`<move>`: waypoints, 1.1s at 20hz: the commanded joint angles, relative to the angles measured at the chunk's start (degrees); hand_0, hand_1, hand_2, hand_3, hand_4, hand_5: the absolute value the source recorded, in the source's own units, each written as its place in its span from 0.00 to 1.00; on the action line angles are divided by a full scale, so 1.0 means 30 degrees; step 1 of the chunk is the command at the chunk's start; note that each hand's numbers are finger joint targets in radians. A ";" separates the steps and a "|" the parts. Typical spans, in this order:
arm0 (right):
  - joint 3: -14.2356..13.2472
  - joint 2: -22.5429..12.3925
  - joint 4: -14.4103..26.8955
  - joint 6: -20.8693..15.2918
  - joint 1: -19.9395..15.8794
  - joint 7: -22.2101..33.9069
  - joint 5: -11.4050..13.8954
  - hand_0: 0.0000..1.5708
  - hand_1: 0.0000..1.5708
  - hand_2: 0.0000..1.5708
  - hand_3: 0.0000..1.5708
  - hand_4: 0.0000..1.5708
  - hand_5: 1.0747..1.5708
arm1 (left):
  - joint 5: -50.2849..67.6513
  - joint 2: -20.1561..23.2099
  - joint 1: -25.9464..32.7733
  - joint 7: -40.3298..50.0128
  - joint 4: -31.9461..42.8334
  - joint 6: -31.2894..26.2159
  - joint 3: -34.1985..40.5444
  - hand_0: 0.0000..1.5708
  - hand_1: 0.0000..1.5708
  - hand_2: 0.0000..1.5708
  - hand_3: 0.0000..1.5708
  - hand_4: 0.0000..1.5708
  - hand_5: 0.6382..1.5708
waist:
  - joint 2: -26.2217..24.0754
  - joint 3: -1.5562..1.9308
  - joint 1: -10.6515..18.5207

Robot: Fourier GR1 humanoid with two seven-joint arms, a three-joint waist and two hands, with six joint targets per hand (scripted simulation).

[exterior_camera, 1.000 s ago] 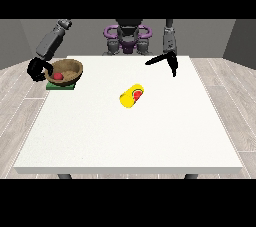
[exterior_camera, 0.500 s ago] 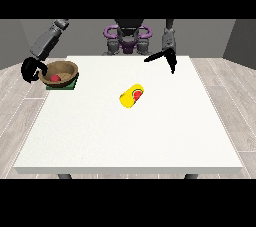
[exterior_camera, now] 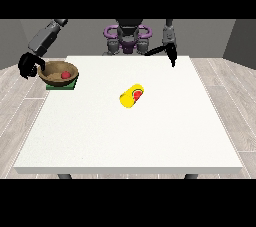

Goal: Pick the cup and pour the ball into the bowl, then pick the bowl and place it on the pad

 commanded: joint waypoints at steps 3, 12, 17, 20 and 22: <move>0.1005 0.1137 -0.0352 -0.0862 0.1081 -0.1306 0.1066 1.00 1.00 1.00 0.58 0.44 0.99 | 0.0995 0.0471 -0.0154 -0.0293 0.0178 -0.0807 0.0682 0.00 0.00 0.00 0.00 0.00 1.00 | 0.0040 -0.0001 0.0080; 0.1232 -0.1689 0.0338 -0.2721 0.0486 -0.0565 0.2166 0.23 0.23 0.33 0.39 0.00 0.87 | 0.0285 0.0557 -0.0298 0.1840 -0.2849 -0.0666 0.0101 0.00 0.00 0.00 0.00 0.00 0.99 | 0.1052 0.0028 0.0376; 0.1386 -0.1726 0.0027 -0.2677 -0.0261 -0.0135 0.2299 0.00 0.00 0.24 0.14 0.00 0.81 | -0.0130 0.0197 -0.0004 0.1641 -0.2771 -0.0125 -0.0037 0.00 0.00 0.00 0.00 0.00 0.99 | 0.0935 0.0012 -0.0077; 0.1205 -0.2445 0.0105 -0.1789 0.0402 -0.0352 0.2180 0.00 0.00 0.23 0.16 0.00 0.84 | 0.0163 -0.0063 0.1517 0.0720 -0.2616 -0.0144 -0.0047 0.00 0.00 0.00 0.00 0.00 1.00 | 0.0529 0.0004 -0.0439; 0.1179 -0.2767 0.0348 -0.1802 -0.0165 0.0848 0.2148 0.00 0.00 0.21 0.15 0.00 0.85 | 0.0456 0.0017 0.1132 0.1506 -0.3076 -0.0652 -0.0235 0.00 0.00 0.00 0.00 0.00 1.00 | 0.0219 0.0006 -0.0097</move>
